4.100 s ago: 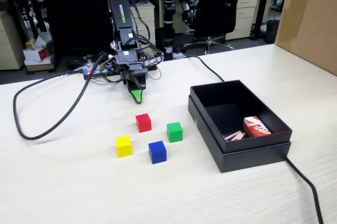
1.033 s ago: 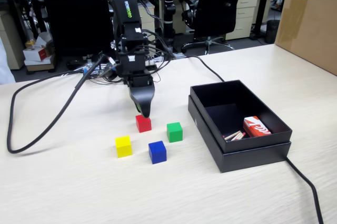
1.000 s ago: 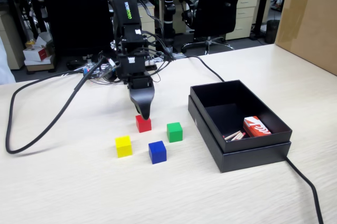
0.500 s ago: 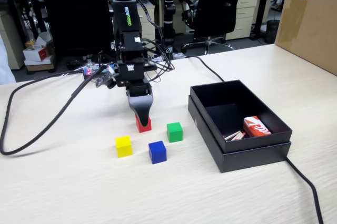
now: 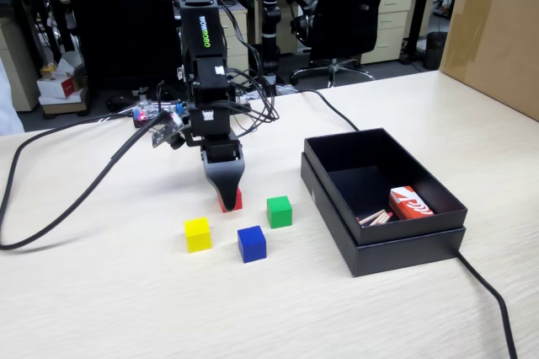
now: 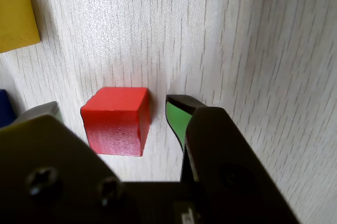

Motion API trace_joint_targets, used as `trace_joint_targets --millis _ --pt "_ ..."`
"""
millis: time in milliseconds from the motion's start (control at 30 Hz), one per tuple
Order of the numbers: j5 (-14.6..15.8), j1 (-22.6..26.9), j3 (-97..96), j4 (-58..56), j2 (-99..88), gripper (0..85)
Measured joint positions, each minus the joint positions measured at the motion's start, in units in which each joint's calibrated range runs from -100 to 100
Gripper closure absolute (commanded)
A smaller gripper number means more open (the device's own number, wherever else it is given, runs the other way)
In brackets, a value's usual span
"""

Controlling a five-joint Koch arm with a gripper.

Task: Put the red cube on top of the blue cube

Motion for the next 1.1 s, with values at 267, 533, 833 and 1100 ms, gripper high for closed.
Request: trace_joint_targets --millis 267,533,833,1100 --pt "0.0 -0.1 1.6 0.0 1.8 81.1" --pt "0.0 -0.2 1.6 0.6 1.9 84.6" --pt "1.4 0.6 16.9 -17.7 -0.1 84.6" --pt "2.7 2.1 40.3 -26.9 2.7 84.6"
